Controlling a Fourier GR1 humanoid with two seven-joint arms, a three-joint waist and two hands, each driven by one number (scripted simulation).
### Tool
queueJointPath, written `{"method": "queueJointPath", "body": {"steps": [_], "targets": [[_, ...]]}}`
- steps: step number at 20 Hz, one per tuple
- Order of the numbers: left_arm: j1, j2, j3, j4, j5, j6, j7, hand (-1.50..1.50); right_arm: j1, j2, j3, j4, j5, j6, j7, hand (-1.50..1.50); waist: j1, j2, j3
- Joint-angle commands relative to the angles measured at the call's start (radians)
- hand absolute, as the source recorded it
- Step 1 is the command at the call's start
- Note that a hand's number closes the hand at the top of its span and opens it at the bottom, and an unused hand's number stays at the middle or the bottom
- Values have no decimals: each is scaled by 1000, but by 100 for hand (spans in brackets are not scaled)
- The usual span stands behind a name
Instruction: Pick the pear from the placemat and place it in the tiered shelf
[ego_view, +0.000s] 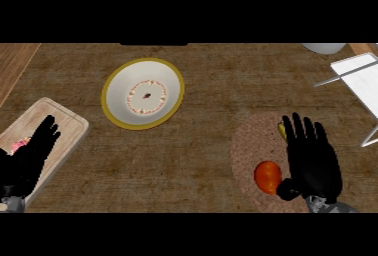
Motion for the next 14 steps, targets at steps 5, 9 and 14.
{"method": "queueJointPath", "body": {"steps": [5, 9, 14], "targets": [[24, -3, 64, -63, -16, -48, 61, 0, -28, 29, -60, 170, 70, -39, -75, -150, 1, 2, 3], [-1, -75, 52, -22, -102, -20, 20, 0, -2, 1, -140, 144, 60, -21, -145, -150, -3, 2, 3], [0, -63, 116, -9, -79, -93, 24, 0, -90, 49, -177, 323, 108, -100, -205, -150, 1, 3, 3]]}}
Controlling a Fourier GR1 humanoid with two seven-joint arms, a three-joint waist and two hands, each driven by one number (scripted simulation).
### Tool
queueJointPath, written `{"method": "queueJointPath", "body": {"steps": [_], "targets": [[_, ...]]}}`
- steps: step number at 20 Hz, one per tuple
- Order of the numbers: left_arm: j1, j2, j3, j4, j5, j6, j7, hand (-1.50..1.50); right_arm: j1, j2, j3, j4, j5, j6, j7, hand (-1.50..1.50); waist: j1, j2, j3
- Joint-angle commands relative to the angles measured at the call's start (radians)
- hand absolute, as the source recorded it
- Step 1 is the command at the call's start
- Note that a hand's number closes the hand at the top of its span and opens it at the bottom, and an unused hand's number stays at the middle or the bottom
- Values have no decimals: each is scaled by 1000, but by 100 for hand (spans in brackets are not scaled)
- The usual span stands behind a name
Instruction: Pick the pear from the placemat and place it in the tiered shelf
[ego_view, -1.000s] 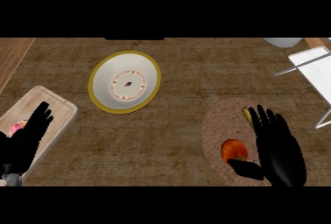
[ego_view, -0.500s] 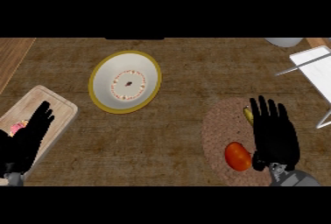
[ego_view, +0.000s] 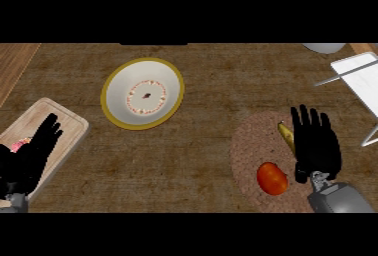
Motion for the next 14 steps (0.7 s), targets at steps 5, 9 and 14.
{"method": "queueJointPath", "body": {"steps": [5, 9, 14], "targets": [[14, -17, 58, -21, -25, -45, 34, 0, -90, 42, -87, 167, 33, -66, -104, -150, 3, 0, 0], [60, -58, 62, -65, -61, -47, 8, 0, -26, 23, -101, 157, 63, -83, -156, -150, 1, -1, 0], [7, -82, 70, -26, -88, -53, 22, 0, -85, 101, -113, 301, 95, -144, -154, -150, 2, 0, 0]]}}
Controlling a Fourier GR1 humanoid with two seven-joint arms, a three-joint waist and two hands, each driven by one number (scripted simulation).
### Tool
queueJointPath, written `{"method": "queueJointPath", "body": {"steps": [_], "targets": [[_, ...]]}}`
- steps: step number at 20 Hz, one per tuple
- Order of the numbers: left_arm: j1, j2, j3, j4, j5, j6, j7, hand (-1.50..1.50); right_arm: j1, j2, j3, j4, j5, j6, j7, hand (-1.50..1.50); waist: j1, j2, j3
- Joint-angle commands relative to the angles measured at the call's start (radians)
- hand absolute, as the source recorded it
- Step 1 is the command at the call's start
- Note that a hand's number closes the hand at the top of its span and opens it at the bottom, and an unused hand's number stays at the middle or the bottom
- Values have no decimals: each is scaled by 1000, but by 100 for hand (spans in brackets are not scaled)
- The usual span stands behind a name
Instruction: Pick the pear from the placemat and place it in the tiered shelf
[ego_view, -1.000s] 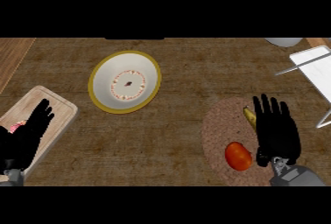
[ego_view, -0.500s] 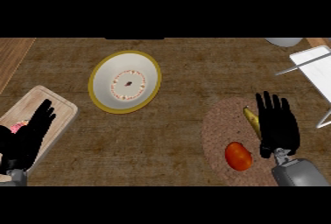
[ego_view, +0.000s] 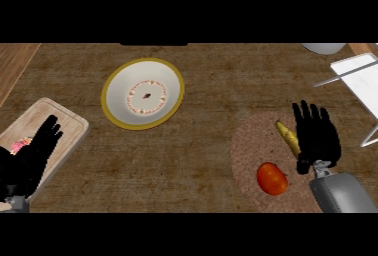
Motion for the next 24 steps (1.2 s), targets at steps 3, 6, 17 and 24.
{"method": "queueJointPath", "body": {"steps": [3, 6, 17, 24], "targets": [[15, 31, 60, -7, 14, -55, 1, 0, -5, 35, -42, 126, -2, -85, -49, 150, 2, 4, 4], [-23, -28, 32, 44, -27, -20, -26, 0, -23, 12, -32, 140, 20, -60, -84, 150, 0, 4, 4], [46, -39, 51, 19, -39, -62, -67, 0, -112, 48, -99, 125, 48, -110, -31, 150, 4, 4, 3], [-33, -27, 33, 13, -30, -64, 17, 0, -380, 177, -449, 247, -78, -86, 427, 150, 32, 15, 4]]}}
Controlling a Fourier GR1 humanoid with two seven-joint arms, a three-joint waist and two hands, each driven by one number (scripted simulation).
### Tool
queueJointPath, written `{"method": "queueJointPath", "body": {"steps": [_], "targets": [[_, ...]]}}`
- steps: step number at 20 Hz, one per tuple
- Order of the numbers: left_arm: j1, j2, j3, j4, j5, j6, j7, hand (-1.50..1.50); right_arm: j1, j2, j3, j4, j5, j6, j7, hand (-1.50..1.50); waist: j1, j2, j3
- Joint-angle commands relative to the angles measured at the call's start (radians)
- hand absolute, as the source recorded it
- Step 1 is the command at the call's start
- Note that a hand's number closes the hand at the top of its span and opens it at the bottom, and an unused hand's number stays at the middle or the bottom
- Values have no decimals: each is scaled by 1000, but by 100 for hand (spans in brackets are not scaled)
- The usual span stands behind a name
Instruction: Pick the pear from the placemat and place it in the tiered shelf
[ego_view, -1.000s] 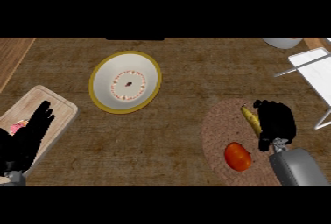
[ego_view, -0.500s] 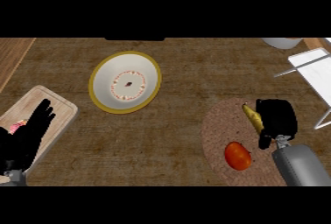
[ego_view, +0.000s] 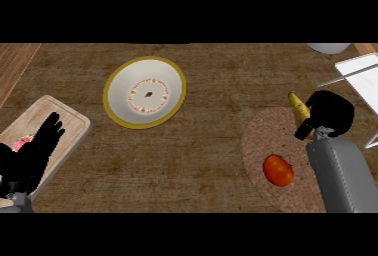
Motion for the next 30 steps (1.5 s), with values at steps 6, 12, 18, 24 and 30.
{"method": "queueJointPath", "body": {"steps": [6, 12, 18, 24, 30], "targets": [[-18, -10, 8, 56, -18, 1, -26, 0, -313, 74, -108, 64, 24, -49, 352, 150, -4, -6, 0], [58, 18, 37, 3, 5, -39, -54, 0, -368, 92, -137, -161, -7, -19, 445, 150, -13, -15, 0], [41, -6, 29, 8, -6, -21, -31, 0, -419, 106, -142, -362, 31, 3, 510, 150, -20, -13, 0], [88, -3, 29, -51, -14, -35, -25, 0, -451, 119, -94, -491, 112, 90, 558, 150, -9, -13, 0], [-32, -27, 19, 36, -46, 10, 6, 0, -622, -19, -185, -411, 147, 176, 512, 150, -16, -9, 0]]}}
